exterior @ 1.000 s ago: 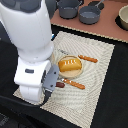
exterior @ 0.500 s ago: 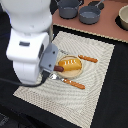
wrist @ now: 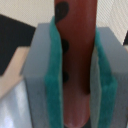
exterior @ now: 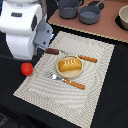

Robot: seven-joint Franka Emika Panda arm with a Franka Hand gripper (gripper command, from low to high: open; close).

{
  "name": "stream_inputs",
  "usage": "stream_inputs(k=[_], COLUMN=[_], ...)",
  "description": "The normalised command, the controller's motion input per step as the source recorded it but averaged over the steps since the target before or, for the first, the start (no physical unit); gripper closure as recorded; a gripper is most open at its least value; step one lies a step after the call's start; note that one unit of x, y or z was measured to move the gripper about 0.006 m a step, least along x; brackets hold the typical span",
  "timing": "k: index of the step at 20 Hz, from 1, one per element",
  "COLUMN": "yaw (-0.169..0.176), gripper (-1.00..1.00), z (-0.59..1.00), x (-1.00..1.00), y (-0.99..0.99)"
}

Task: Interact with the objects in diverse but meaningful ways.

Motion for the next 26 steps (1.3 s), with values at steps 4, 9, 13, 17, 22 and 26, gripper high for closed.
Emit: stream_inputs(k=[4,9,13,17,22,26], yaw=[0.0,0.0,0.0,0.0,0.0,-0.003], gripper=[1.0,1.0,1.0,1.0,1.0,1.0], z=[0.05,0.0,-0.01,-0.1,-0.24,-0.35], x=[-0.54,-0.49,-0.46,-0.45,-0.41,-0.48], y=[0.6,0.53,0.52,0.41,0.2,0.02])
